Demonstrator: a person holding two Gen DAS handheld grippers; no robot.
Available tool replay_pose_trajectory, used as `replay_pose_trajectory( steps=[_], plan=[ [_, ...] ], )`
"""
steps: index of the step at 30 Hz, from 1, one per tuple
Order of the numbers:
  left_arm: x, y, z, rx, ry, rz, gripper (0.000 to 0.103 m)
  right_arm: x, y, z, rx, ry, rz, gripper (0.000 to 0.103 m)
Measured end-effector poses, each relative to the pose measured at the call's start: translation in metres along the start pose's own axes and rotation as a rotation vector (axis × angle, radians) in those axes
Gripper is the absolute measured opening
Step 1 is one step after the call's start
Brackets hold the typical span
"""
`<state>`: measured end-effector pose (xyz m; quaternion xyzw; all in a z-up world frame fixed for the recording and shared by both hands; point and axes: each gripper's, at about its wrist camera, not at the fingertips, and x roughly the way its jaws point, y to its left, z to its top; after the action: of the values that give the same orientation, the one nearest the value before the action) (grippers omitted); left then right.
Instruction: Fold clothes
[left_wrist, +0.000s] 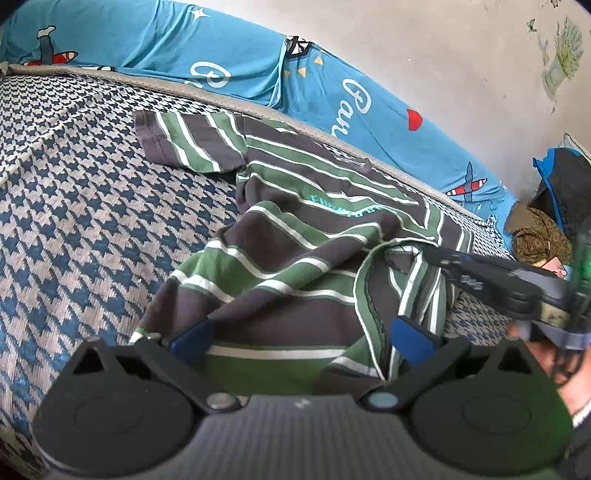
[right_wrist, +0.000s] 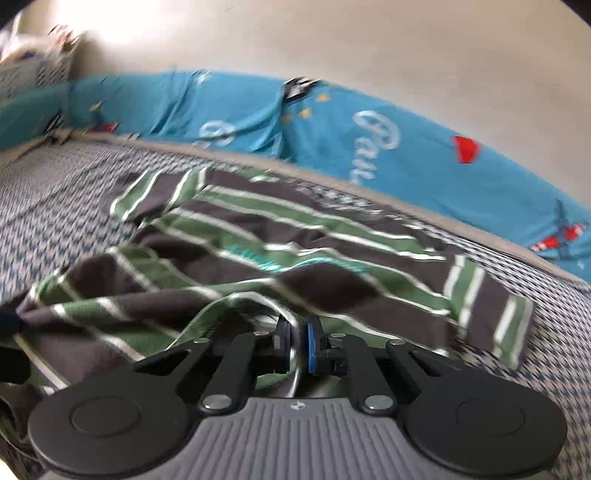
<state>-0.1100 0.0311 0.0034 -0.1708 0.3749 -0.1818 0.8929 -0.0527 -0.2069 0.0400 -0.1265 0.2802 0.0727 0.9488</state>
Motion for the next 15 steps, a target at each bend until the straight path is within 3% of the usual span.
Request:
replay_pose_trajectory(
  steps=[6,15],
  plan=[
    [-0.003,0.002,-0.001,0.005,-0.006,0.016,0.103,-0.049,-0.023,-0.014,0.166,-0.066,-0.123,0.007],
    [-0.007,0.010,-0.002,-0.003,-0.017,0.095,0.103,-0.109,-0.039,-0.042,0.327,-0.049,-0.270,0.007]
  ],
)
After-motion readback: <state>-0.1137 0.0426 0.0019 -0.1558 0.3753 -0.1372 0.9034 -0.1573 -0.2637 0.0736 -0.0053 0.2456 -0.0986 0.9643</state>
